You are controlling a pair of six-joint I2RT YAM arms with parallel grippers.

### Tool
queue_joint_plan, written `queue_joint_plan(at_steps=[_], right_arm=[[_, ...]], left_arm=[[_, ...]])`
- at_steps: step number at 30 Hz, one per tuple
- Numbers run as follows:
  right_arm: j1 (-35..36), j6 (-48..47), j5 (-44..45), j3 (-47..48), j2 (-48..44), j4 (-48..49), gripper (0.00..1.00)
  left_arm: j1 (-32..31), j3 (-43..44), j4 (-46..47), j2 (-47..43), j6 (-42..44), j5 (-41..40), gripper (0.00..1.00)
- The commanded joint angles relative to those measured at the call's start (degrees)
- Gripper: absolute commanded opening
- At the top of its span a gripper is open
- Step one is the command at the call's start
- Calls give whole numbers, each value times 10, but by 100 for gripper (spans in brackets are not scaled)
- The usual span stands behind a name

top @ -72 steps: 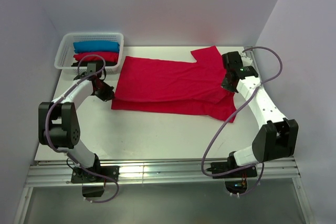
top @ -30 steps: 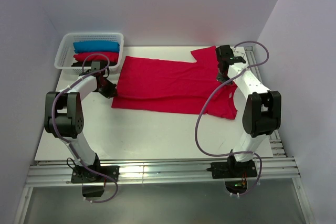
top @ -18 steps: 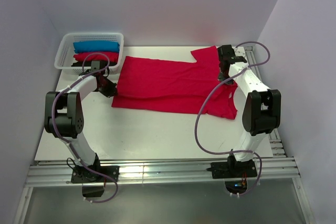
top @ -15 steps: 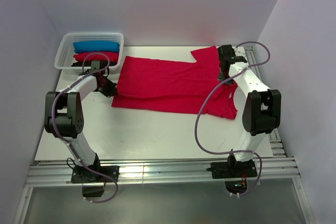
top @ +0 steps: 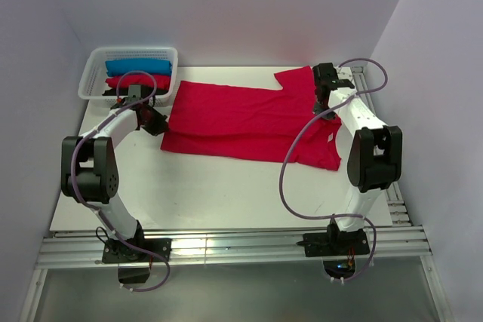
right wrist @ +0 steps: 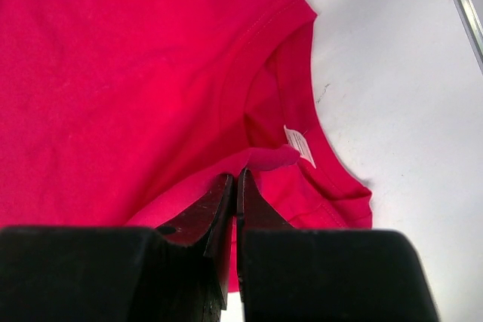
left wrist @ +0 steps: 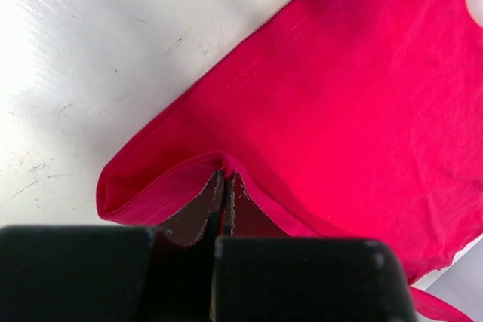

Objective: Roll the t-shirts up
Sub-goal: Fold the tshirt

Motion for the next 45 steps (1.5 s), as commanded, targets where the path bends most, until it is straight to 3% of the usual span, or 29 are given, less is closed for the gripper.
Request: queue_joint_plan(at_steps=[1,4,6,7,10,13,17,23,34,38,45], right_arm=[[-10,0,8,26,9,13,1],[-11,2,6,23,12,17,3],[-11,5,6,24,13,16,10],[-11,6,6,26,13,16,18],[-12,7,6,30,15,16,24],[-11,12,9,33,13,12,34],[-12,15,7,35,-4,12,43],[-12,14,-33,27,-35,16,45],[-26,53,-103,-238,-243,60,51],[-36,115,-115,-336,-333,76,64],[-85,182,-159,-444,-351,153,68]], left_arm=[[0,7,18,-16,15,-2,4],[0,0,20,-14,17,-3,8],[0,-3,21,-10,20,-3,14],[0,-5,21,-11,21,-4,18],[0,-16,35,-16,22,1,42],[1,-23,43,-28,27,0,50],[0,-17,35,-48,34,-6,50],[0,-33,28,-89,40,-7,50],[-18,-168,58,-178,51,2,48],[-18,-214,93,-190,49,5,48],[-18,-245,152,-179,41,17,47]])
